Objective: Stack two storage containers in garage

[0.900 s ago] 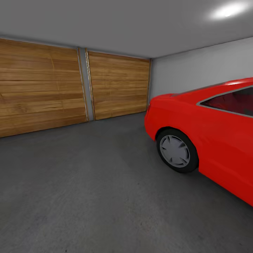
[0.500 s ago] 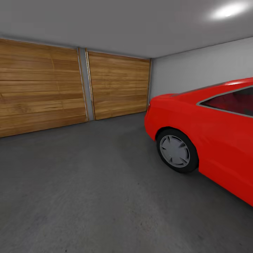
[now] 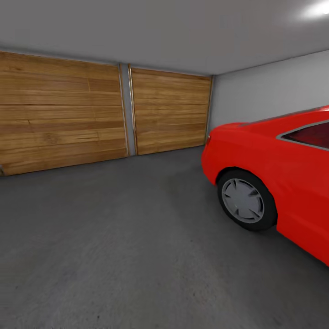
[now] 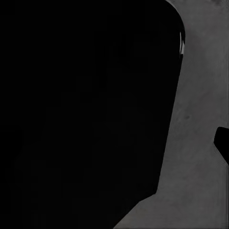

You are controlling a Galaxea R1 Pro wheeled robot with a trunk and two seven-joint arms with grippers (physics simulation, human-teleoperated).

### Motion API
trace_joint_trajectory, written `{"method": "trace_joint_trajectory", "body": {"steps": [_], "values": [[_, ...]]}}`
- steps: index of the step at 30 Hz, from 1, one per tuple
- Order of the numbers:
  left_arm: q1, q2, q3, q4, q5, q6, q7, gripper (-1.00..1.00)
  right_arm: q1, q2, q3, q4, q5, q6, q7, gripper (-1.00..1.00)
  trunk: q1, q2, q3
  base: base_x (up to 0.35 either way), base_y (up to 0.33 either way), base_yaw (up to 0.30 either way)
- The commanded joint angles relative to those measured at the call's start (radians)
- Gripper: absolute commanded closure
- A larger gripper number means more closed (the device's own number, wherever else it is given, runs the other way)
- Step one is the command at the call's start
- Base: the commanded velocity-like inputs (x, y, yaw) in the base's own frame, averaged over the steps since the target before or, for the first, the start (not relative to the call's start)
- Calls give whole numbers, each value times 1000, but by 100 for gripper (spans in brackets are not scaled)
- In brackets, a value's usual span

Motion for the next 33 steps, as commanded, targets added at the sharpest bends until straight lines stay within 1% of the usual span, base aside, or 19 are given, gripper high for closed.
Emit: {"method": "trace_joint_trajectory", "body": {"steps": [1, 15, 21, 33], "values": [[0, 0, 2, 0, 8, -1, -1, -100, 0, 0, 4, 0, 3, -1, 1, -100, 0, 0, -1, 0, 0, 268], [0, -1, 2, 0, 9, -1, -1, -100, 0, 0, 3, -1, 3, -6, 1, -100, 0, 0, -1, 0, 0, 269], [0, -2, 2, -1, 9, -1, -1, -100, 0, 0, 3, 0, 3, -41, 1, -100, 0, 0, -1, 0, 0, 269], [0, 0, 2, -1, 9, -1, 0, -100, 0, 0, 3, 0, 3, -47, 1, -100, 0, 0, -1, 0, 0, 269]]}}
